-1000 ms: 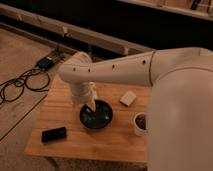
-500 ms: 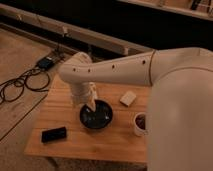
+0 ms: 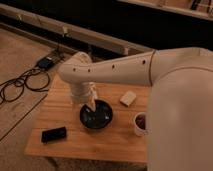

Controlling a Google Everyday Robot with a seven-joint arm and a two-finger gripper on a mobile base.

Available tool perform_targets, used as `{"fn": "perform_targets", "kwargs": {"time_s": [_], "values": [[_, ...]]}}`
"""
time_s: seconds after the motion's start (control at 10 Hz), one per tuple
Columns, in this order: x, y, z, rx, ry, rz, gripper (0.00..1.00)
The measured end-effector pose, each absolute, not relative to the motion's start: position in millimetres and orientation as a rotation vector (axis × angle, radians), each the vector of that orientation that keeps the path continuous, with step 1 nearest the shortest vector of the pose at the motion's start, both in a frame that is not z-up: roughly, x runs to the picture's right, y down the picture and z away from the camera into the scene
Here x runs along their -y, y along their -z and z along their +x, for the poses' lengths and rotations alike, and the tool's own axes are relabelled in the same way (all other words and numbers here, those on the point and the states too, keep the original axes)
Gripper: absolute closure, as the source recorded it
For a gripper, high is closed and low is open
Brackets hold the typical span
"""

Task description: Drag the ceramic bowl in a circle

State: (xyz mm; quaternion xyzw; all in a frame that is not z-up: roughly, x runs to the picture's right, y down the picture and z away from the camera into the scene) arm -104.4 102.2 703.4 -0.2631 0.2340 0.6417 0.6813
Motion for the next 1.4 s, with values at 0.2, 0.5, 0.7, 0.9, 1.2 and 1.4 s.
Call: {"fn": "perform_targets", "kwargs": {"time_s": [0.2, 0.5, 0.7, 0.9, 1.2, 1.4], "values": [[-102.2, -704.0, -104.5, -0.525, -1.439, -0.591, 0.35], [-108.9, -730.8, -106.6, -0.515, -1.347, -0.618, 0.35], [-120.4, -760.3, -115.0, -0.501, -1.258, -0.647, 0.35], [-133.2, -790.1, -120.9, -0.5, -1.193, -0.67, 0.35], [-145.4, -820.6, -138.4, -0.509, -1.149, -0.68, 0.35], [-150.3, -834.0, -145.3, -0.524, -1.129, -0.668, 0.35]]}}
